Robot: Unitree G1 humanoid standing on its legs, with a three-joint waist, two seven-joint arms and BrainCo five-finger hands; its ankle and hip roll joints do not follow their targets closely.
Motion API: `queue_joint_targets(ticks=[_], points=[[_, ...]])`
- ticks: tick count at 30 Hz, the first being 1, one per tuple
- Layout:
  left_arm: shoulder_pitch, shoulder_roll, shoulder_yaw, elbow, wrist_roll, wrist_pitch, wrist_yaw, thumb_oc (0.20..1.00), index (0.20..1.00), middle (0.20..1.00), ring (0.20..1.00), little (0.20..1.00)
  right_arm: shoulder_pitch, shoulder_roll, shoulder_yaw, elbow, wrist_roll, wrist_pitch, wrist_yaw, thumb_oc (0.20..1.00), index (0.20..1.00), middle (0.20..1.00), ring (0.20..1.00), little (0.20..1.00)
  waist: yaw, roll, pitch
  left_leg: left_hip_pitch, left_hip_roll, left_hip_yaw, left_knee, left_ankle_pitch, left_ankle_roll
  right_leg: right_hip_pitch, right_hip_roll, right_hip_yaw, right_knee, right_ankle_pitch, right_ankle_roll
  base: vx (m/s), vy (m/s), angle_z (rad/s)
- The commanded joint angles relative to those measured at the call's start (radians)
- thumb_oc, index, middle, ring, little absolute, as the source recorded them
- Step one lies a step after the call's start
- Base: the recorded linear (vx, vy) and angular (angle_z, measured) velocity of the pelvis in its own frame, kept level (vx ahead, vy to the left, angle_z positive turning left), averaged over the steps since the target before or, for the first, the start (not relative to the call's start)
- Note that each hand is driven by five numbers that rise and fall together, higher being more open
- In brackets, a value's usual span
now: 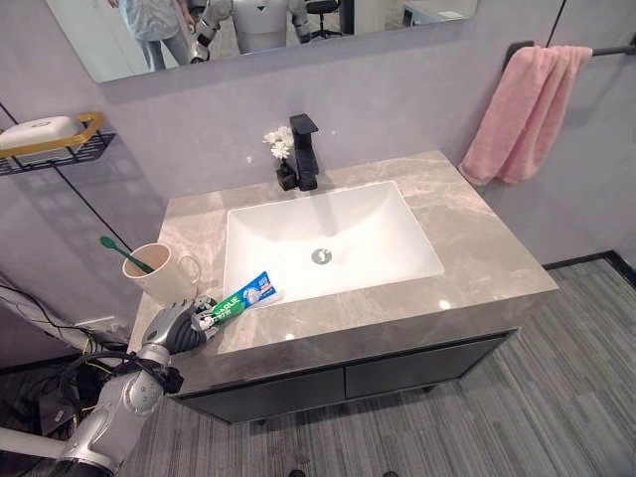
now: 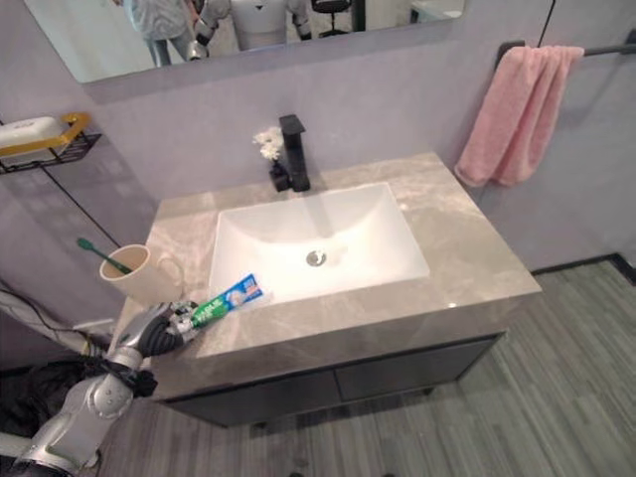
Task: Put brush and paste in cup on sink, flatten towel.
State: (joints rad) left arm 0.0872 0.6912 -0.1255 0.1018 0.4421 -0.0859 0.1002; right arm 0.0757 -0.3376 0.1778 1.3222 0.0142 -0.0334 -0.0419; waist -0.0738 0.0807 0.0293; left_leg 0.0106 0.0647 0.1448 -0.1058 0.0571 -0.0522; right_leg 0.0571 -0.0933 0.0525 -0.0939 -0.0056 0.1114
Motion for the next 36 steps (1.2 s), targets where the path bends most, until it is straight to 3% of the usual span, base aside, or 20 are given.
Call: queue_joint_targets(ticks=[1,14,19,25,29,33,34,36], points=[[-0.028,-0.008,-0.002,0.005,0.015,-0.015,-0.020,0.200,0.200,0.200,0.200,0.200,-0.042,0.004,0.009,0.034,-0.014,0.001,-0.012,1.000,1.000,1.000,1.000,1.000,-0.022,-0.046,0.013,0.061,0.101,0.000,0.019,-0.065,-0.057,-0.045,-0.077,-0.030,0.007,0.068,0.045,-0.01,0.003,-0.04],[-0.047,0.000,0.018,-0.024,0.007,-0.043,0.031,0.200,0.200,0.200,0.200,0.200,-0.045,0.007,-0.033,0.042,0.048,-0.005,-0.030,1.000,1.000,1.000,1.000,1.000,-0.025,-0.059,-0.007,0.073,0.106,-0.015,0.019,-0.066,-0.063,-0.012,-0.078,-0.049,0.007,0.065,0.042,-0.01,0.005,0.02],[-0.063,0.008,0.066,-0.097,-0.008,-0.086,0.109,0.200,0.200,0.200,0.200,0.200,-0.060,-0.007,-0.098,0.023,0.167,-0.035,-0.060,1.000,1.000,1.000,1.000,1.000,-0.026,-0.072,-0.016,0.080,0.108,-0.018,0.019,-0.069,-0.064,-0.003,-0.078,-0.053,0.007,0.066,0.044,-0.01,0.009,0.06],[-0.122,0.082,0.163,-0.204,0.024,-0.133,0.231,0.200,0.200,0.200,0.200,0.200,-0.086,-0.065,-0.193,-0.050,0.325,-0.091,-0.104,1.000,1.000,1.000,1.000,1.000,-0.029,-0.091,-0.032,0.084,0.109,-0.017,0.019,-0.074,-0.068,0.000,-0.080,-0.056,0.007,0.066,0.047,-0.01,0.000,0.00],[-0.151,0.115,0.204,-0.240,0.055,-0.145,0.276,0.200,0.200,0.200,0.200,0.200,-0.086,-0.102,-0.229,-0.139,0.352,-0.119,-0.133,1.000,1.000,1.000,1.000,1.000,-0.031,-0.099,-0.034,0.083,0.111,-0.013,0.019,-0.064,-0.069,-0.003,-0.080,-0.051,0.007,0.075,0.048,0.00,0.000,0.00],[-0.203,0.151,0.279,-0.264,0.115,-0.147,0.361,0.200,0.200,0.200,0.200,0.200,-0.041,-0.158,-0.317,-0.544,0.412,-0.191,-0.184,1.000,1.000,1.000,1.000,1.000,-0.048,-0.102,-0.039,0.088,0.112,-0.008,0.019,-0.064,-0.068,-0.003,-0.081,-0.045,0.007,0.079,0.049,-0.01,0.001,0.00],[-0.204,0.151,0.277,-0.264,0.115,-0.147,0.361,0.200,0.200,0.200,0.200,0.200,-0.038,-0.157,-0.318,-0.548,0.411,-0.188,-0.186,1.000,1.000,1.000,1.000,1.000,-0.047,-0.101,-0.043,0.092,0.112,-0.009,0.019,-0.077,-0.068,0.001,-0.081,-0.046,0.007,0.069,0.051,0.00,0.000,0.00],[-0.244,0.154,0.304,-0.283,0.145,-0.153,0.404,0.200,0.200,0.200,0.200,0.200,-0.005,-0.153,-0.392,-0.797,0.435,-0.255,-0.213,1.000,1.000,1.000,1.000,1.000,-0.059,-0.099,-0.049,0.090,0.109,-0.004,0.019,-0.071,-0.064,-0.004,-0.084,-0.042,0.007,0.077,0.051,0.00,0.000,0.00]])
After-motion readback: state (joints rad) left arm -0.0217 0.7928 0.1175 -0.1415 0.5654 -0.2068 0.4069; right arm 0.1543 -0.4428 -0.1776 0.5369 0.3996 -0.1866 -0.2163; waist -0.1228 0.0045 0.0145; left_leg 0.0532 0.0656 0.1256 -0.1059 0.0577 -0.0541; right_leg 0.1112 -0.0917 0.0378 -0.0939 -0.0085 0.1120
